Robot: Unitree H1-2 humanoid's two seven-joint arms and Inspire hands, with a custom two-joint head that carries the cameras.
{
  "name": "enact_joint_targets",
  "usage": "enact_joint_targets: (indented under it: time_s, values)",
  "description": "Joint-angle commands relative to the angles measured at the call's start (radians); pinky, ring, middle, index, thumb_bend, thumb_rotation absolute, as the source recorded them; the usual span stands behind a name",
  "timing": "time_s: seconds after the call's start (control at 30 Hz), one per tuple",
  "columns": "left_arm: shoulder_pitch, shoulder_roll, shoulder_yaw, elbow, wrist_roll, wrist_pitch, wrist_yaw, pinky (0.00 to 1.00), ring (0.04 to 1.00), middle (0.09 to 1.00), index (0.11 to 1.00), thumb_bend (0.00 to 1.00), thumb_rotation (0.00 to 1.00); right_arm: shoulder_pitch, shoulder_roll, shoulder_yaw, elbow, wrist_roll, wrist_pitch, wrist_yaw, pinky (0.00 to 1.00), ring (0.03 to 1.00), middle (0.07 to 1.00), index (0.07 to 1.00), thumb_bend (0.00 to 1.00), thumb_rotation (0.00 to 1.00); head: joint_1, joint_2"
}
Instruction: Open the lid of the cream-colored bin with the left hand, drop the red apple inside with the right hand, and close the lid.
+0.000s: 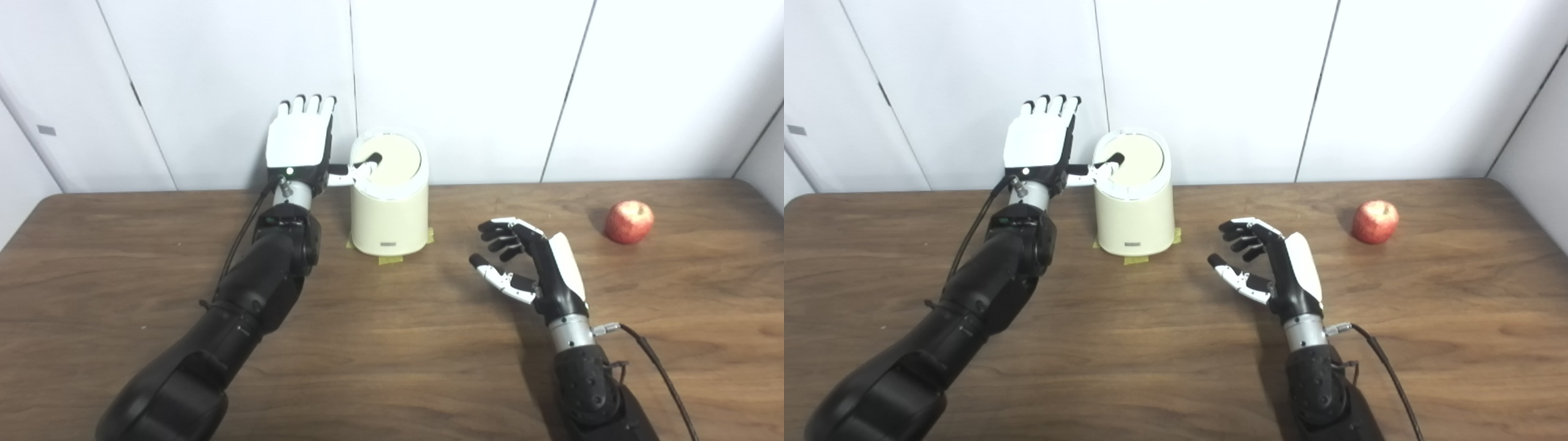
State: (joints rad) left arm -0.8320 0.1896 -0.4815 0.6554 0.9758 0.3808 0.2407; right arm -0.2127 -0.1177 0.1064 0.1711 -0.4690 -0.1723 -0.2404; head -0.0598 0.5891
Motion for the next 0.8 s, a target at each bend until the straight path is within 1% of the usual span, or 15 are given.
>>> enact_joint_targets:
  time_s: [0.0, 0.1, 0.2, 0.27, 0.37, 0.43, 0.5, 0.57, 0.63, 0.67, 0.77]
  values:
    - [-0.035, 0.002, -0.007, 0.02, 0.004, 0.01, -0.006, 1.0, 1.0, 0.978, 0.973, 0.94, 0.64, -0.007, 0.021, 0.008, 0.004, 0.002, -0.034, -0.019, 0.48, 0.582, 0.622, 0.629, 0.3, 0.3, -0.001, 0.001]
    - [-0.04, -0.002, -0.01, 0.02, 0.002, 0.017, -0.015, 1.0, 1.0, 0.983, 0.974, 0.93, 0.63, -0.008, 0.021, 0.01, 0.006, -0.002, -0.035, -0.02, 0.47, 0.577, 0.62, 0.628, 0.3, 0.3, -0.002, 0.0]
    - [-0.044, -0.006, -0.007, 0.025, -0.004, 0.015, -0.008, 1.0, 1.0, 0.98, 0.97, 0.92, 0.63, -0.009, 0.021, 0.011, 0.008, -0.001, -0.038, -0.021, 0.47, 0.578, 0.62, 0.629, 0.3, 0.31, -0.003, -0.001]
    - [-0.049, -0.007, -0.013, 0.026, 0.0, 0.022, -0.012, 1.0, 1.0, 0.981, 0.971, 0.92, 0.65, -0.01, 0.022, 0.01, 0.009, 0.0, -0.04, -0.021, 0.47, 0.576, 0.62, 0.627, 0.3, 0.3, -0.003, -0.001]
    - [-0.053, -0.011, -0.015, 0.027, -0.007, 0.026, -0.013, 1.0, 1.0, 0.985, 0.976, 0.91, 0.67, -0.01, 0.021, 0.011, 0.012, 0.0, -0.043, -0.022, 0.47, 0.577, 0.621, 0.628, 0.3, 0.3, -0.004, -0.002]
    - [-0.056, -0.012, -0.019, 0.027, -0.007, 0.036, -0.019, 1.0, 1.0, 0.988, 0.982, 0.89, 0.72, -0.011, 0.019, 0.013, 0.016, -0.002, -0.05, -0.024, 0.47, 0.576, 0.619, 0.628, 0.31, 0.31, -0.004, -0.002]
    - [-0.059, -0.014, -0.023, 0.027, -0.006, 0.049, -0.024, 1.0, 1.0, 0.992, 0.986, 0.87, 0.79, -0.011, 0.018, 0.013, 0.015, 0.0, -0.046, -0.02, 0.47, 0.574, 0.619, 0.629, 0.31, 0.33, -0.003, -0.002]
    - [-0.063, -0.017, -0.024, 0.029, -0.009, 0.063, -0.033, 1.0, 1.0, 0.998, 0.992, 0.84, 0.89, -0.01, 0.018, 0.013, 0.009, 0.002, -0.035, -0.014, 0.47, 0.575, 0.621, 0.631, 0.31, 0.34, -0.002, -0.002]
    - [-0.064, -0.016, -0.018, 0.021, -0.019, 0.067, -0.049, 1.0, 1.0, 1.0, 0.997, 0.81, 0.95, -0.009, 0.019, 0.014, 0.006, 0.001, -0.031, -0.013, 0.48, 0.579, 0.623, 0.632, 0.31, 0.35, -0.002, -0.002]
    - [-0.063, -0.015, -0.015, 0.016, -0.024, 0.068, -0.055, 1.0, 1.0, 1.0, 0.999, 0.79, 0.98, -0.009, 0.02, 0.014, 0.004, 0.001, -0.028, -0.013, 0.48, 0.582, 0.624, 0.631, 0.31, 0.33, -0.002, -0.002]
    - [-0.064, -0.013, -0.013, 0.01, -0.027, 0.079, -0.074, 1.0, 1.0, 1.0, 1.0, 0.78, 1.0, -0.008, 0.02, 0.014, 0.002, -0.001, -0.026, -0.013, 0.48, 0.585, 0.626, 0.631, 0.31, 0.33, -0.002, -0.002]
